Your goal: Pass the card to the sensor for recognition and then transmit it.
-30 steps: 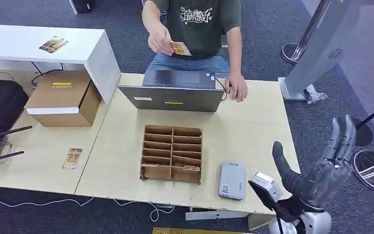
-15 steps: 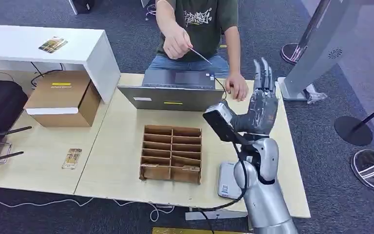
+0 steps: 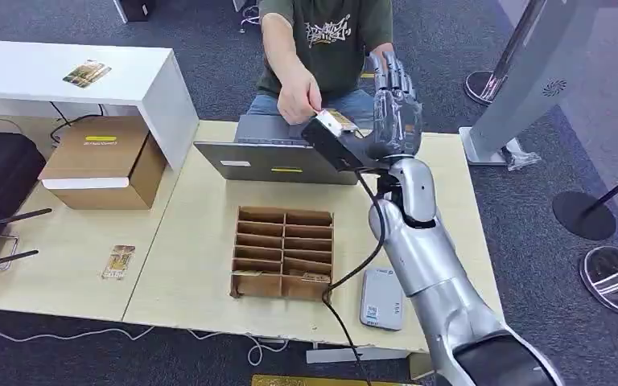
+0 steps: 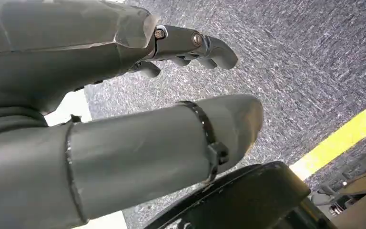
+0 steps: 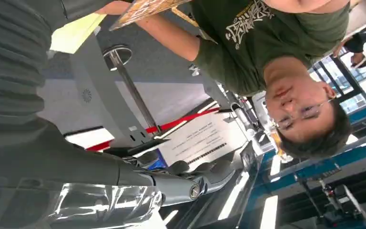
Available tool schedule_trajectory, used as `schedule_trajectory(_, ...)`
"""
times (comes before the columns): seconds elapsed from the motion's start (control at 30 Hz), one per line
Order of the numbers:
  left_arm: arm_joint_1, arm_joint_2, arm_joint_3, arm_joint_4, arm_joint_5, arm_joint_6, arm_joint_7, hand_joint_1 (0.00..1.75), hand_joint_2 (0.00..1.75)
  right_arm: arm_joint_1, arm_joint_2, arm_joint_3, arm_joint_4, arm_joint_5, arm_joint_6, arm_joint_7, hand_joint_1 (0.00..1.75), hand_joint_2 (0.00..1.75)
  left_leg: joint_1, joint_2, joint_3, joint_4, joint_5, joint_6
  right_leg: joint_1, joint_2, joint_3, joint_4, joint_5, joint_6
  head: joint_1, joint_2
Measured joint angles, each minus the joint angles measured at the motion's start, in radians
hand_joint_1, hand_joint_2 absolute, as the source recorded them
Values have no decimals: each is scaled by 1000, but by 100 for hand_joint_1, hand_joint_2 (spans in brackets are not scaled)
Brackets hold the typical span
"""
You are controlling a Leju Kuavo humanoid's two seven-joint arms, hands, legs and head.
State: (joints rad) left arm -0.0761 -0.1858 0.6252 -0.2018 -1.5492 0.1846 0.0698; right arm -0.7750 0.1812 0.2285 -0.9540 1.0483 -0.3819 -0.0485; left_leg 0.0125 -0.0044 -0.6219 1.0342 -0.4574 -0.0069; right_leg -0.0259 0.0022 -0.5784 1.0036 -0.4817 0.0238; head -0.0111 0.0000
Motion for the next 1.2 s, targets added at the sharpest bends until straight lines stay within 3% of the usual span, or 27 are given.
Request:
schedule_trajectory(0.33, -1, 3, 0, 0, 2, -2, 2, 0, 0, -33, 6, 28, 78, 6, -20, -25, 0, 175, 0, 0, 0, 0, 0, 0, 0, 0, 0, 0, 0, 0, 0, 0)
schedule_trajectory(0.8, 0, 4, 0, 0, 3, 4, 2, 0, 0, -32, 2, 31, 86, -1, -58, -29, 0, 175, 0, 0, 0, 0, 0, 0, 0, 0, 0, 0, 0, 0, 0, 0)
schedule_trajectory(0.83, 0, 4, 0, 0, 3, 4, 2, 0, 0, -32, 1, 31, 86, -3, -59, -29, 33, 175, 0, 0, 0, 0, 0, 0, 0, 0, 0, 0, 0, 0, 0, 0)
schedule_trajectory(0.87, 0, 4, 0, 0, 3, 5, 2, 0, 0, -32, 0, 30, 85, -7, -59, -32, 33, 175, 0, 0, 0, 0, 0, 0, 0, 0, 0, 0, 0, 0, 0, 0)
schedule_trajectory(0.9, 0, 4, 0, 0, 4, 5, 2, 0, 0, -32, 0, 30, 85, -10, -59, -33, 140, 175, 0, 0, 0, 0, 0, 0, 0, 0, 0, 0, 0, 0, 0, 0)
schedule_trajectory(0.93, 0, 4, 0, 0, 4, 5, 2, 0, 0, -32, -1, 30, 85, -10, -59, -34, 175, 175, 0, 0, 0, 0, 0, 0, 0, 0, 0, 0, 0, 0, 0, 0)
schedule_trajectory(1.2, 0, 4, 0, 0, 4, 13, 2, 0, 0, -32, -2, 31, 85, -10, -59, -42, 175, 175, 0, 0, 0, 0, 0, 0, 0, 0, 0, 0, 0, 0, 0, 0)
